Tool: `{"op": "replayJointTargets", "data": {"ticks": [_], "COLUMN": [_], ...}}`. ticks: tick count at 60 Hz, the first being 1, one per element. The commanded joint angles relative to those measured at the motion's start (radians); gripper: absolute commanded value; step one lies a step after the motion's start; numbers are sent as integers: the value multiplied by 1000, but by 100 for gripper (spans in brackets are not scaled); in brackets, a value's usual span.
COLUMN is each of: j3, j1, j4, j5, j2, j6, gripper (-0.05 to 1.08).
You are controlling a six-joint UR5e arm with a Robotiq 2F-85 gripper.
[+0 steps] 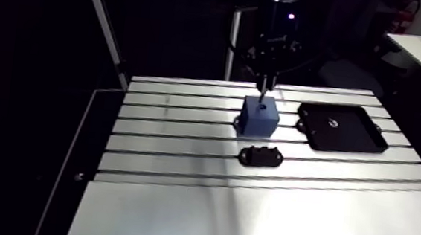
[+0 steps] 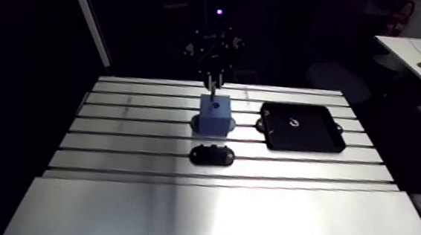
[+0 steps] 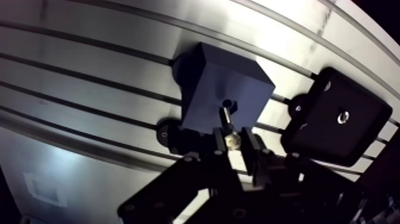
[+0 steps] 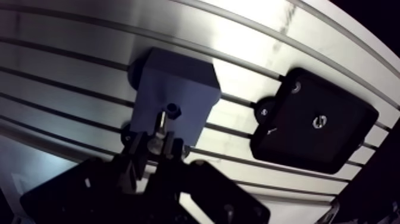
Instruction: Pick up the M10 bolt and insert it into the hex recess until seated.
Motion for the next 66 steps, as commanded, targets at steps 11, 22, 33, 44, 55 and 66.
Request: {"op": "replayJointTargets", "data": {"ticks": [11, 22, 33, 44, 55, 66], "j3": [1, 1, 2, 1, 2, 4], "j1": [0, -1, -1, -1, -1, -3], "j4": [0, -8, -9, -12, -12, -12], "j5": [-4, -3, -3, -5, -5, -3], "j2": [4, 7, 10, 12, 10, 10], "j6": [-8, -14, -14, -14, -15, -15], "gripper": [94, 94, 94, 94, 94, 94]}}
